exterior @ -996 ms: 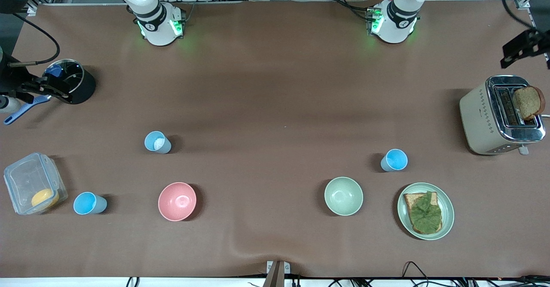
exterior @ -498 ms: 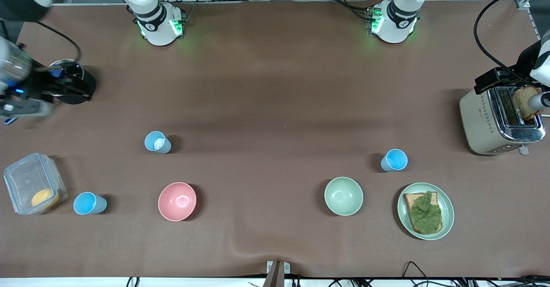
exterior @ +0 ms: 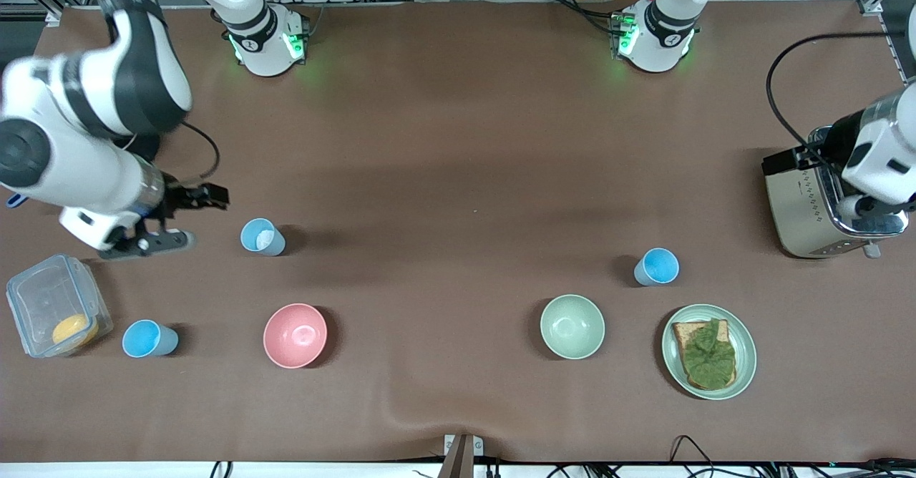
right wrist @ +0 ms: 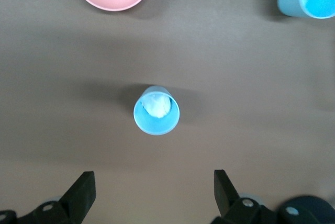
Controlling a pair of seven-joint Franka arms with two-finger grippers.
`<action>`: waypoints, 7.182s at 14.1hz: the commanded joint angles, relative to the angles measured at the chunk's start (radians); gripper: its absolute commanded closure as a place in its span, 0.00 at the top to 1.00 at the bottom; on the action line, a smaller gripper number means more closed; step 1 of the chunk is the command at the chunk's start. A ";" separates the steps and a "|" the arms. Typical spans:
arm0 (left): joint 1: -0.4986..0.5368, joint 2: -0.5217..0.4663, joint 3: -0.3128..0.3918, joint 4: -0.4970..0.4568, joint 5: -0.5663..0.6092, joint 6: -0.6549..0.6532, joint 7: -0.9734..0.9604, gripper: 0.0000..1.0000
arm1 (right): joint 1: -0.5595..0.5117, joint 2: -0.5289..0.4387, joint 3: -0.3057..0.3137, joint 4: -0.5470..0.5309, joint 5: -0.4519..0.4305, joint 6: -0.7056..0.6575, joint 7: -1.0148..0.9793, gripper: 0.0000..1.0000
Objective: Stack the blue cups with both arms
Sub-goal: 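Move the right gripper to a blue cup while the left gripper reaches another, then grasp the blue cup with the right gripper while the left gripper grasps another, then carry the cup to mid-table with the right gripper while the left lifts its cup, then release the cup and withdraw the right gripper while the left gripper carries its cup, then lower the held blue cup into the standing cup with the left gripper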
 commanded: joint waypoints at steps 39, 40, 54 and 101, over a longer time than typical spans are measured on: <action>-0.044 0.378 -0.057 -0.324 -0.034 1.006 -0.106 1.00 | 0.377 0.198 -0.007 0.006 0.191 0.234 0.559 0.00; -0.044 0.385 -0.057 -0.324 -0.034 1.006 -0.115 0.81 | 0.425 0.238 -0.006 0.058 0.194 0.239 0.658 0.00; -0.047 0.388 -0.057 -0.325 -0.034 1.006 -0.145 0.00 | 0.709 0.486 -0.010 0.218 0.057 0.429 1.053 0.00; -0.760 0.381 -0.109 -0.048 0.505 0.865 -1.494 0.00 | -0.150 -0.308 -0.079 0.003 0.047 -0.100 -0.096 1.00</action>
